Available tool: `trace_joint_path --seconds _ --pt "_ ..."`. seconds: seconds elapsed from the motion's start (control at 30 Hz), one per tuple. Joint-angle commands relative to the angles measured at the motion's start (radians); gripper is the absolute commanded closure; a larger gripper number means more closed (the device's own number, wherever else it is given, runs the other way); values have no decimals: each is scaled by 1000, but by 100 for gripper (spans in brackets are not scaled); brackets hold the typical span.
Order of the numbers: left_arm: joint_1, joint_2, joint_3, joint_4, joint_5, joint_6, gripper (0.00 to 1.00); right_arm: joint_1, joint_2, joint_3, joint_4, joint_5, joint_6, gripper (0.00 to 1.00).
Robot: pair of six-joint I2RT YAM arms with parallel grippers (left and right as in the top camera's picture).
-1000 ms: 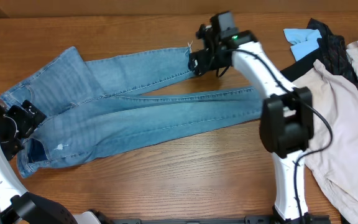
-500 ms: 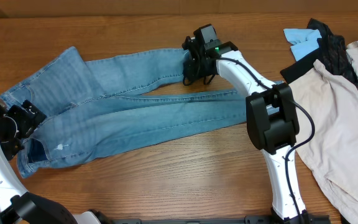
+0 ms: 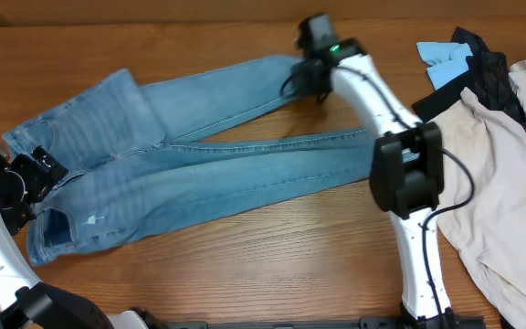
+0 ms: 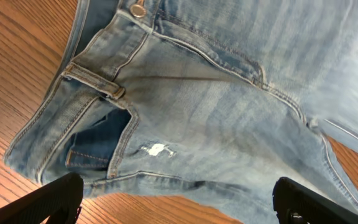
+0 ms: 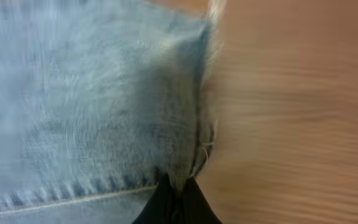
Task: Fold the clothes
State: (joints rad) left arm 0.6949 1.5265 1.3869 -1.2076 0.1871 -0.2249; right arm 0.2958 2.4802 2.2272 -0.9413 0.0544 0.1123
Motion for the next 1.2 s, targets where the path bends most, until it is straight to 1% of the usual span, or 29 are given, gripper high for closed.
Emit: trace_joint_path --seconds 0.0,0.17,0.37,0.5,0.53,0.57,0.6,0.63,0.73,0.8,0.87,0.93,1.1,1.17 --pt "-5 5 22 3 5 23 0 -150 -11 182 -61 233 53 96" --pt "-5 5 22 3 5 23 0 -291 -11 327 -146 232 72 96" --pt "-16 5 22 5 5 23 0 -372 -11 342 -181 210 72 96" --pt "-34 5 22 26 5 23 0 -378 -11 342 -187 204 71 86" --pt "-39 5 22 31 6 23 0 -378 -11 342 -190 204 72 82" --pt "-48 5 22 38 5 24 0 -378 -11 342 -194 203 72 73" --pt "-57 5 22 46 5 24 0 -378 -11 342 -200 203 72 61" --pt "-66 5 22 56 5 24 0 -378 -11 342 -211 203 72 59" --pt "-94 5 22 102 5 24 0 -378 -14 344 -260 202 72 58" --pt "-118 8 22 169 5 24 0 -376 -35 346 -325 173 72 56" --pt "-129 19 22 214 6 24 0 -376 -60 346 -369 141 72 53" --pt "-135 42 22 241 11 24 0 -376 -92 346 -421 112 72 52" --pt "-169 157 22 248 76 101 0 -376 -175 346 -622 9 71 52" --pt "-190 208 22 241 76 102 0 -376 -190 346 -683 -11 71 52"
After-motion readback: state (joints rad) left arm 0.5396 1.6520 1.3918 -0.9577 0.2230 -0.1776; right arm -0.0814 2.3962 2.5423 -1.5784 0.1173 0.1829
